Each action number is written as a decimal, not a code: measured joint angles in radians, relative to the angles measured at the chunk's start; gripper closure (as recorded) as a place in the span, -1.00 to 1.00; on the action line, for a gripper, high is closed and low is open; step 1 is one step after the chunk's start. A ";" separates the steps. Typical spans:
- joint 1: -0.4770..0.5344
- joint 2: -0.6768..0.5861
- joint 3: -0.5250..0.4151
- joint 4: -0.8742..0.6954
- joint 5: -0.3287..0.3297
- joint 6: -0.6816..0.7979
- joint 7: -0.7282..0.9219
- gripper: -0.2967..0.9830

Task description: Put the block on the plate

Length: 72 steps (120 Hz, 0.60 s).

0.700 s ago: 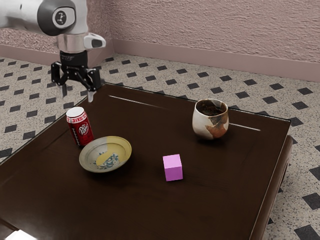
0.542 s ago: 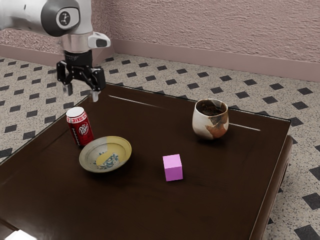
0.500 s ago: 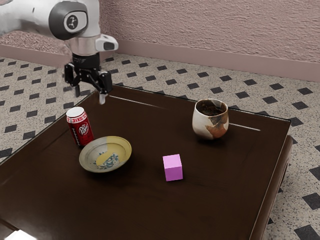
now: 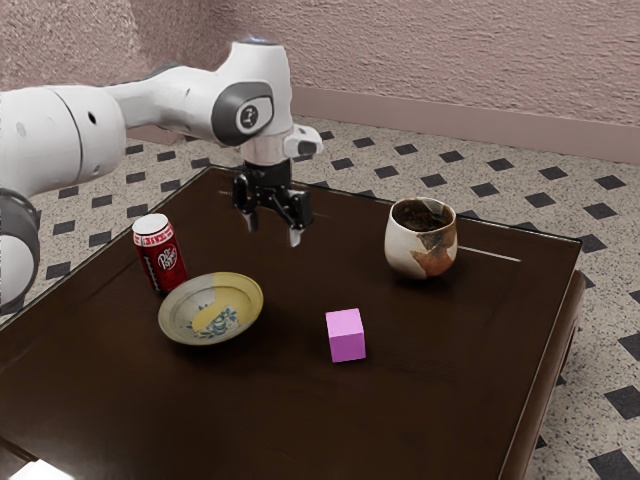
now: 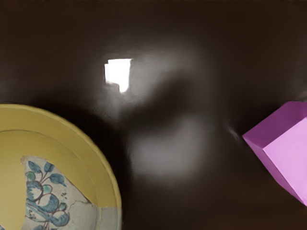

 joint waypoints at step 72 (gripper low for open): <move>0.084 0.106 -0.331 -0.037 0.113 0.158 0.339 -0.54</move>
